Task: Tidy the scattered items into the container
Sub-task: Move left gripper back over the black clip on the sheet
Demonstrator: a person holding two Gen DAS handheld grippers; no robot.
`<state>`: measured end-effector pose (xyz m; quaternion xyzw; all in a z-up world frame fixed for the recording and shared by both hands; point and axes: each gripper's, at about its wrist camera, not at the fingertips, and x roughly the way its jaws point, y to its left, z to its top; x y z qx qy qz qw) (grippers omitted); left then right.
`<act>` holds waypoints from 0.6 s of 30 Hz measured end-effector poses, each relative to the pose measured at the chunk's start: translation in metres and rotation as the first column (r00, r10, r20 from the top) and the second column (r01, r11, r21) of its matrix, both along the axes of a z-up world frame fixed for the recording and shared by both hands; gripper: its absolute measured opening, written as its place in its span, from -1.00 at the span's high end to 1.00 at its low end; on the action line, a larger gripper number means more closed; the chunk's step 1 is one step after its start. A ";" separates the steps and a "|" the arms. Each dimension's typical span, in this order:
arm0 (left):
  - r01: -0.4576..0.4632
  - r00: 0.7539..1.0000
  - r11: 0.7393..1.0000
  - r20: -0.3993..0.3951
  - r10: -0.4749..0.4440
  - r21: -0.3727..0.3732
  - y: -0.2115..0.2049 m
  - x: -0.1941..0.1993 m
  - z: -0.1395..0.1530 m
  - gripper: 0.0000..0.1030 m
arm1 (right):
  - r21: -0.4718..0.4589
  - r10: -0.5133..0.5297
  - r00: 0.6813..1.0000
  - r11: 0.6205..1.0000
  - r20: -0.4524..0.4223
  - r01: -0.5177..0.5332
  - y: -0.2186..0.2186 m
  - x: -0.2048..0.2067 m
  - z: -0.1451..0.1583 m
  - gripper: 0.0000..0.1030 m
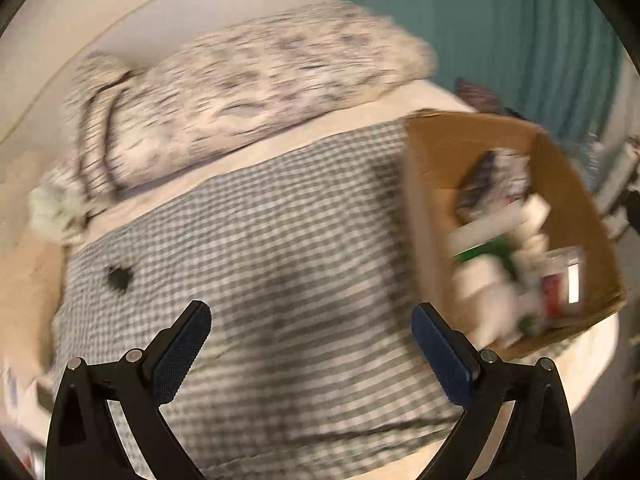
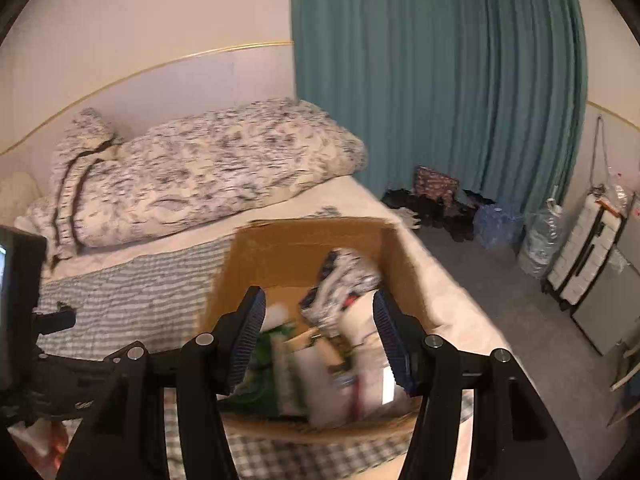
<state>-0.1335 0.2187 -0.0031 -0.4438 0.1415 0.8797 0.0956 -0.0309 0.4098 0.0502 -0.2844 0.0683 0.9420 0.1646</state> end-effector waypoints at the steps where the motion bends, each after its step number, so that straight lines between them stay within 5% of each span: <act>1: -0.024 1.000 1.000 0.008 0.024 0.010 -0.015 0.003 -0.002 -0.99 | -0.010 0.014 1.000 1.000 -0.001 -0.014 -0.012 0.003 -0.002 -0.24; 3: -0.072 0.997 0.997 0.031 0.071 0.034 -0.046 0.009 -0.008 -0.99 | -0.029 0.047 0.999 0.998 0.008 -0.047 -0.039 0.007 -0.008 -0.60; 10: -0.246 0.969 0.969 0.015 0.245 0.037 -0.161 0.035 -0.030 -1.00 | -0.069 0.180 0.982 0.982 0.055 -0.176 -0.130 0.016 -0.042 -0.61; 18: -0.346 0.937 0.938 0.056 0.344 0.035 -0.241 0.047 -0.057 -1.00 | -0.124 0.275 0.953 0.958 0.127 -0.260 -0.210 0.010 -0.088 -0.69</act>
